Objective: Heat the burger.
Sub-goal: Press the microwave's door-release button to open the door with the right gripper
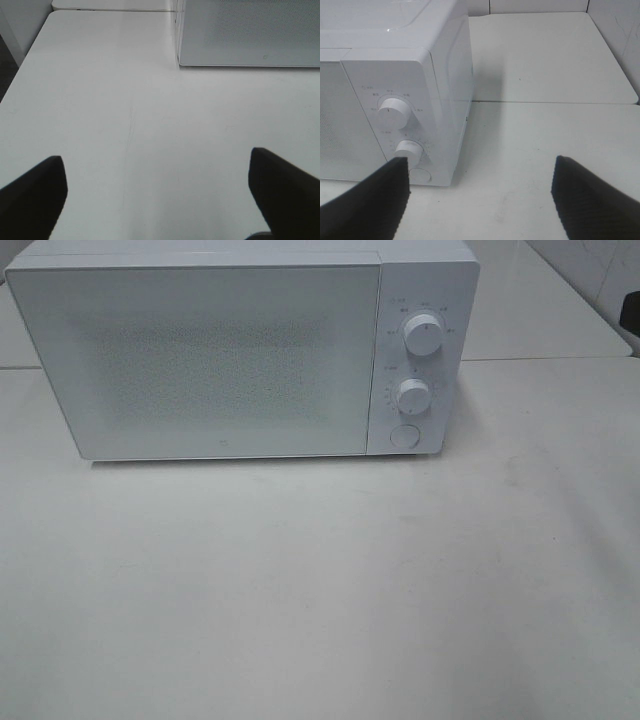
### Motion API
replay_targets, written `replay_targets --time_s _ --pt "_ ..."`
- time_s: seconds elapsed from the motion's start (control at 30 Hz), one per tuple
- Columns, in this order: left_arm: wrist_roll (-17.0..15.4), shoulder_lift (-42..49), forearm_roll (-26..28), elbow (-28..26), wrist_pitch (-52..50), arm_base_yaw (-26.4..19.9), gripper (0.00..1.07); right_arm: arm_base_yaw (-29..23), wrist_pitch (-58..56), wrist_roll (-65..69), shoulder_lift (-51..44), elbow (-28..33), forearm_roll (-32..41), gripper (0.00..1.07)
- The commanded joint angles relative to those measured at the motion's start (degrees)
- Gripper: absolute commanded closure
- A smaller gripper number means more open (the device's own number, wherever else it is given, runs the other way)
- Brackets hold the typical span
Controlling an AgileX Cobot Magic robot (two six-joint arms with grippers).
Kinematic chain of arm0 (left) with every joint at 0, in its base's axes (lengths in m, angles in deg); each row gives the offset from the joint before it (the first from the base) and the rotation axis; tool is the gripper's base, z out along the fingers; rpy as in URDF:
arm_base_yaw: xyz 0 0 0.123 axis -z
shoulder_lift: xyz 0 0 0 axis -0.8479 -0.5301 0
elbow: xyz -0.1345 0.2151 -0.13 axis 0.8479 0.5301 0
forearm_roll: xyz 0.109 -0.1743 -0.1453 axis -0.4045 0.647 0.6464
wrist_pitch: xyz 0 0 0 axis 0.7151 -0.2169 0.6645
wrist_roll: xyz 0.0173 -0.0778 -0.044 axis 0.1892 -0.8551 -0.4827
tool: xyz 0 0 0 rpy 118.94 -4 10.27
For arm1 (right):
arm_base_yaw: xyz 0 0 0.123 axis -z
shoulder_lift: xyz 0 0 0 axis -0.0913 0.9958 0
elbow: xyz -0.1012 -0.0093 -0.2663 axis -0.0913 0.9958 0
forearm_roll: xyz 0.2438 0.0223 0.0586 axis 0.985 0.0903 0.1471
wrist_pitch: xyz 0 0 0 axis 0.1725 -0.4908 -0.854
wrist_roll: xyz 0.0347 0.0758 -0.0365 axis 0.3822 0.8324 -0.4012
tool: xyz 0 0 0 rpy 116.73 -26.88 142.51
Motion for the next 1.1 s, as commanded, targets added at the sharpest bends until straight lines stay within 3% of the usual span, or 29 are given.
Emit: replay_targets --time_s 0.03,0.37,0.7,0.93,1.0,1.1 --pt "-0.17 1.03 -0.17 0.11 -0.80 0.06 0.13 0.34 6.13 0.40 4.07 -0.17 -0.29 0.31" --pt "-0.17 1.03 -0.17 0.11 -0.80 0.06 0.13 0.11 20.34 -0.46 13.35 2.35 1.03 0.31" --pt "-0.17 1.03 -0.17 0.11 -0.80 0.06 0.13 -0.11 38.22 -6.25 21.49 8.77 10.83 0.31" --pt "-0.17 1.03 -0.17 0.11 -0.80 0.06 0.13 -6.13 46.24 -13.52 25.15 11.34 18.51 0.31" --pt "-0.17 1.03 -0.17 0.11 -0.80 0.06 0.13 -11.92 51.28 -17.82 28.76 11.75 24.52 0.31" --pt "-0.17 1.03 -0.17 0.11 -0.80 0.06 0.13 -15.70 54.72 -19.02 31.05 11.75 27.79 0.31"
